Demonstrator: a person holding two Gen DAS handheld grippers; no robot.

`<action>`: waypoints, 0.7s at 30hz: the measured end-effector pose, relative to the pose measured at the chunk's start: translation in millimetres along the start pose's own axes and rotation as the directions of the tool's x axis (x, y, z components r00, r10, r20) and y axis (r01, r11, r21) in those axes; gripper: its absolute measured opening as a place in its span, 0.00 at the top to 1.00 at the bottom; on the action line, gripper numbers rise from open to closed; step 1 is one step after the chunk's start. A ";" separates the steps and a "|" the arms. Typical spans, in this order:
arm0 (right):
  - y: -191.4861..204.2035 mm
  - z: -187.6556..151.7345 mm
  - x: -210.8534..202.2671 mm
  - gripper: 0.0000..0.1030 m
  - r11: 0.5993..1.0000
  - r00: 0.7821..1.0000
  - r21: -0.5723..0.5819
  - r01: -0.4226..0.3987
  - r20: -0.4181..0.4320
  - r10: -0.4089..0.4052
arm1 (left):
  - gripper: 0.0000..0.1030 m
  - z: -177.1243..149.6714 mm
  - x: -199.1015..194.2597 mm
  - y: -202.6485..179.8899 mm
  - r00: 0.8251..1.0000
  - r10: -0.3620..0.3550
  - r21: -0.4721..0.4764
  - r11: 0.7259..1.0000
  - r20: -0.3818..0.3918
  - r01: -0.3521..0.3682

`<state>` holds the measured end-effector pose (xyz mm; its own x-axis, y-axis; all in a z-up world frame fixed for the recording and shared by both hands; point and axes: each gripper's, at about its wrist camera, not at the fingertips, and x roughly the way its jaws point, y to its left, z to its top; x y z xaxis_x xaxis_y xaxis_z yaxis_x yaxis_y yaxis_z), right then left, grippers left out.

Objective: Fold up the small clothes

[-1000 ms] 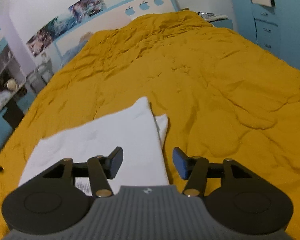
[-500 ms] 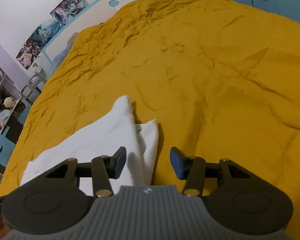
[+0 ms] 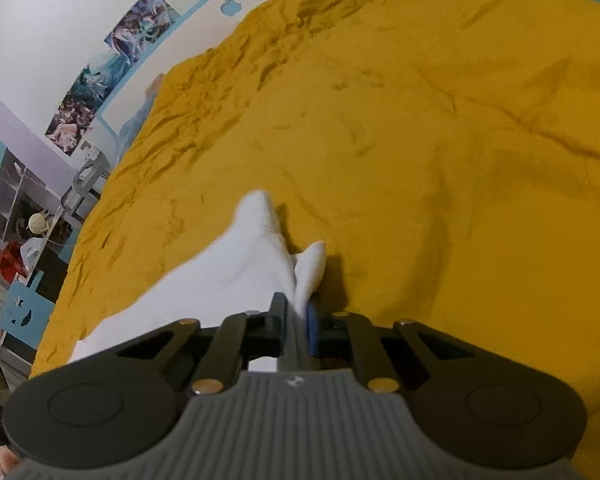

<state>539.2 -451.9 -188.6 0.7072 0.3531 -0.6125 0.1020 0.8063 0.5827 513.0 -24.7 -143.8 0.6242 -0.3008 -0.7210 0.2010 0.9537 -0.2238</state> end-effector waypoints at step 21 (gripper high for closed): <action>290.2 -40.7 6.0 0.97 0.982 0.990 -0.141 -0.127 -0.081 0.116 | 0.77 0.6 -204.4 138.8 0.953 0.245 -0.079 0.969 0.177 -0.235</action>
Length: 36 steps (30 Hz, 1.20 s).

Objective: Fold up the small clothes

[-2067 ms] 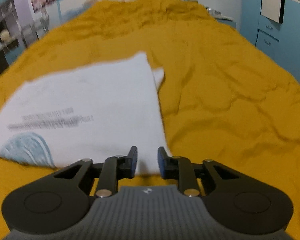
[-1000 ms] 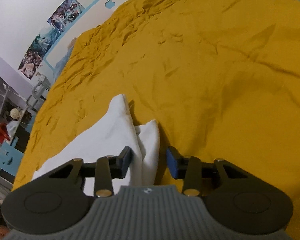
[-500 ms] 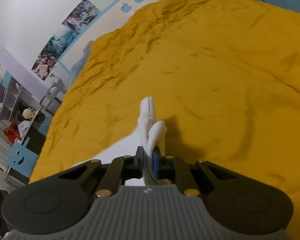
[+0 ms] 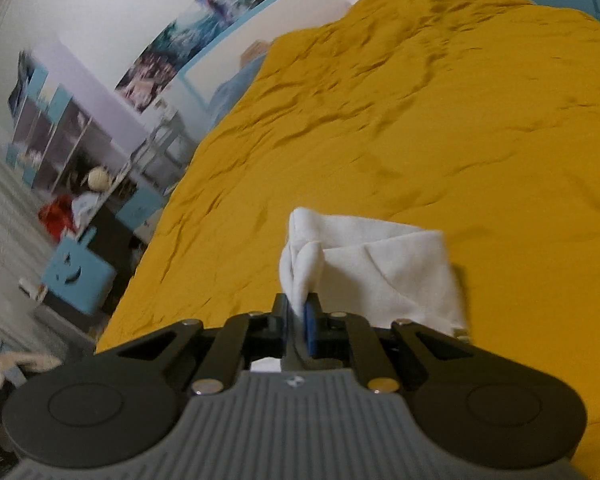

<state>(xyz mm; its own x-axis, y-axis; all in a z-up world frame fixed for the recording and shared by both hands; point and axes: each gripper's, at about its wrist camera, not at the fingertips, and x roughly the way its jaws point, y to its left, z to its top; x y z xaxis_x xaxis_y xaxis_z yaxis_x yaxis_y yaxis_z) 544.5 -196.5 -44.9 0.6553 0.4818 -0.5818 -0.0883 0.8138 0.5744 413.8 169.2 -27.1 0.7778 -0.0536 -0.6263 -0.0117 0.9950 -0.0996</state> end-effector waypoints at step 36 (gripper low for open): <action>163.4 -111.7 77.5 0.80 0.924 0.961 -0.352 -0.152 -0.272 0.054 | 0.61 -59.3 -15.1 54.6 0.982 -0.175 -0.331 0.933 -0.069 0.143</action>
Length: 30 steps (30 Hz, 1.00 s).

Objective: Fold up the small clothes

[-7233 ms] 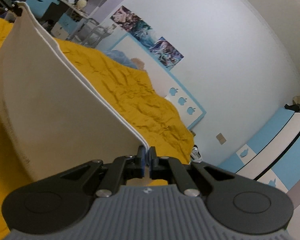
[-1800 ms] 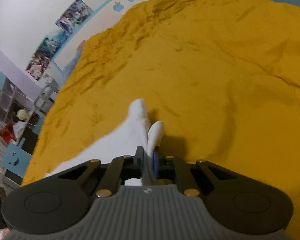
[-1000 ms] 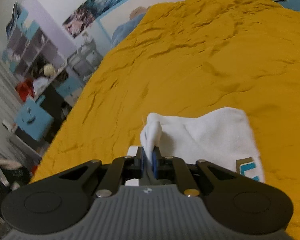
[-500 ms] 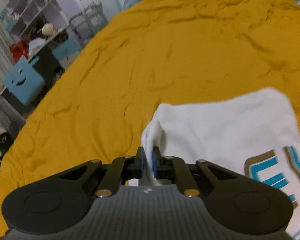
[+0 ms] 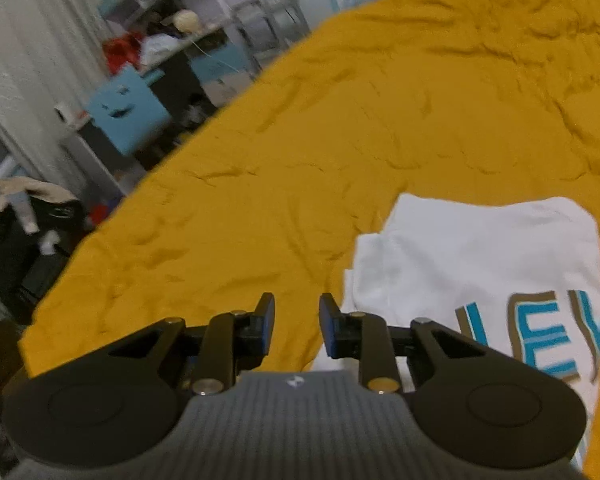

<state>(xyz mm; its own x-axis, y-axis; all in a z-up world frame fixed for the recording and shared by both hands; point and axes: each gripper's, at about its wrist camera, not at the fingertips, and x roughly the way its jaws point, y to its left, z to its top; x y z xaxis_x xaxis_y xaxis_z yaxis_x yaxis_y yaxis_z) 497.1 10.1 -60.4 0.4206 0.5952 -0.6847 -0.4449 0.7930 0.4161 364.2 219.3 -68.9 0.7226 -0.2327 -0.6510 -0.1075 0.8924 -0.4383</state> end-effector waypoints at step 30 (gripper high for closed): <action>-103.5 -186.5 -110.2 0.67 0.943 0.942 0.016 0.332 0.044 -0.333 | 0.86 -45.2 -1.7 -30.7 0.981 -0.196 -0.167 0.966 0.015 0.195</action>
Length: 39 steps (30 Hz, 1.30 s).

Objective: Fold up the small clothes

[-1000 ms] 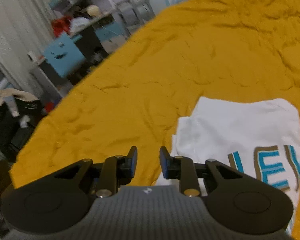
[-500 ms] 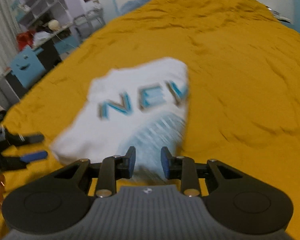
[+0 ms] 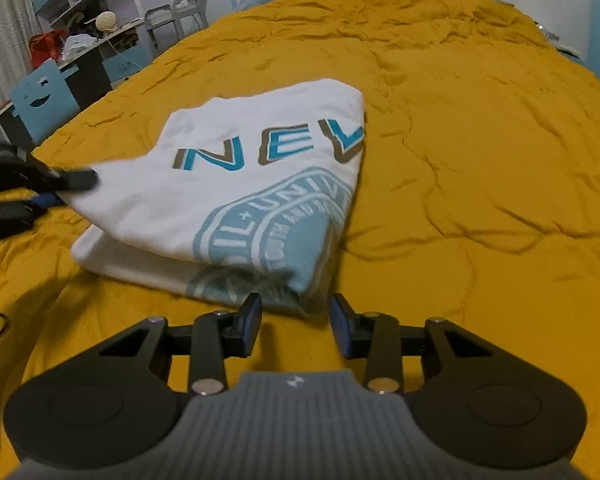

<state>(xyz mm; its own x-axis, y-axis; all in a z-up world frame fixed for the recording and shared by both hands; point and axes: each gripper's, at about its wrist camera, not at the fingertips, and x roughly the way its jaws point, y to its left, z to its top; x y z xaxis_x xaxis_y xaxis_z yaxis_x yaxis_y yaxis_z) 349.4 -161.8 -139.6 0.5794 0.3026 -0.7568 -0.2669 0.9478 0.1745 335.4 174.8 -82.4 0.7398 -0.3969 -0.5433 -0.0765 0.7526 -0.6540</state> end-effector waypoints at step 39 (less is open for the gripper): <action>-18.9 -15.4 24.4 1.00 0.997 0.994 0.075 -0.025 -0.107 0.033 | 0.77 -39.0 10.1 42.5 0.935 0.313 0.078 0.950 -0.166 -0.304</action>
<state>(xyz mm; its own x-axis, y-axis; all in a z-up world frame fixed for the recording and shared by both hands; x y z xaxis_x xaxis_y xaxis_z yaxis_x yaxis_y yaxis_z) 356.8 -173.9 -171.1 0.4848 0.3212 -0.8135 -0.2232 0.9448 0.2400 313.5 182.3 -136.2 0.5569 -0.2230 -0.8001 -0.2453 0.8761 -0.4150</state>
